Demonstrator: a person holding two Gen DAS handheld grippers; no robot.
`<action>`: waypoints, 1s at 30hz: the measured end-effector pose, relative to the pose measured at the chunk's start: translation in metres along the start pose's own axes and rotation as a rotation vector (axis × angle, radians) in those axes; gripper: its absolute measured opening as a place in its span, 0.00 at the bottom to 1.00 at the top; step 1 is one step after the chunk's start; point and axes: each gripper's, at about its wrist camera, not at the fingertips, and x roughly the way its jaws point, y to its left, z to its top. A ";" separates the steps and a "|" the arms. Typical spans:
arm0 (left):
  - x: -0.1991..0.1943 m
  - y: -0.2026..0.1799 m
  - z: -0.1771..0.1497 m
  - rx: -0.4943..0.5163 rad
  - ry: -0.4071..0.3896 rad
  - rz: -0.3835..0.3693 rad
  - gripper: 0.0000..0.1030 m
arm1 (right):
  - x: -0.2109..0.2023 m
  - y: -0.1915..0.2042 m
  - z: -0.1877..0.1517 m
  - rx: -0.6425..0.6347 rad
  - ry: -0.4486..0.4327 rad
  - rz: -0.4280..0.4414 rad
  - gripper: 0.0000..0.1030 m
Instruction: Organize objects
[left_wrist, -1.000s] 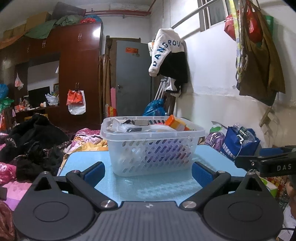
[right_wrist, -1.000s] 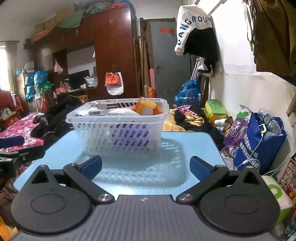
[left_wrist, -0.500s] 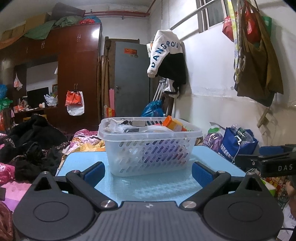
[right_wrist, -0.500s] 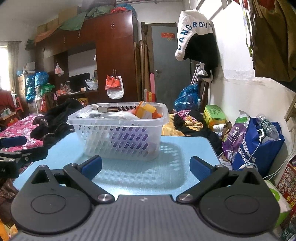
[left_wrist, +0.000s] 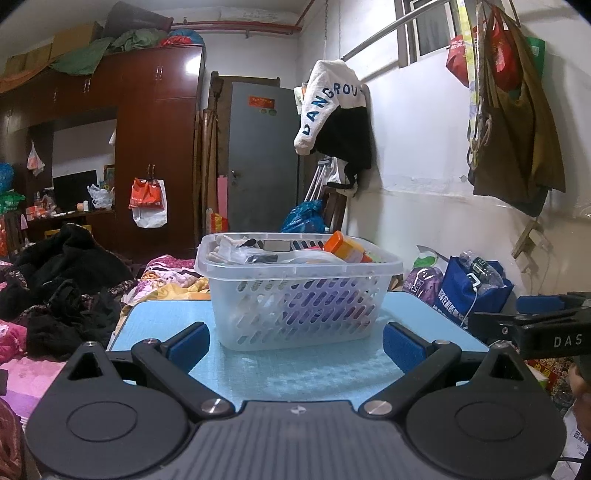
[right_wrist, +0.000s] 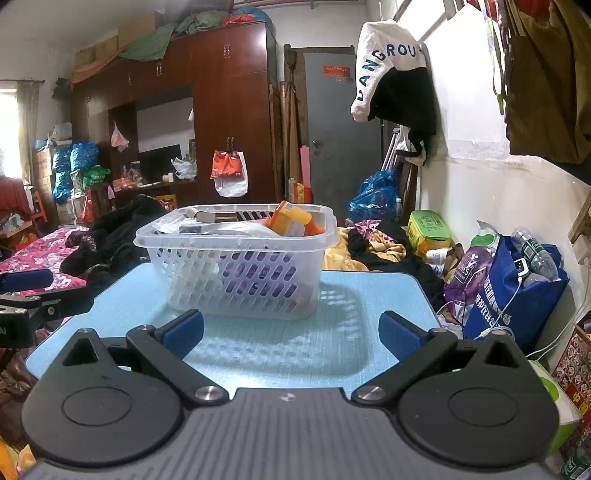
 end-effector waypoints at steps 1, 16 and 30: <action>0.000 0.000 0.000 0.000 0.000 0.001 0.98 | 0.000 0.000 0.000 -0.001 0.000 -0.001 1.00; 0.001 0.000 -0.002 0.004 0.002 0.006 0.98 | 0.000 -0.001 0.000 0.000 0.001 -0.001 1.00; 0.001 -0.001 -0.002 0.004 0.002 0.006 0.98 | 0.001 0.001 0.000 -0.003 -0.002 0.002 1.00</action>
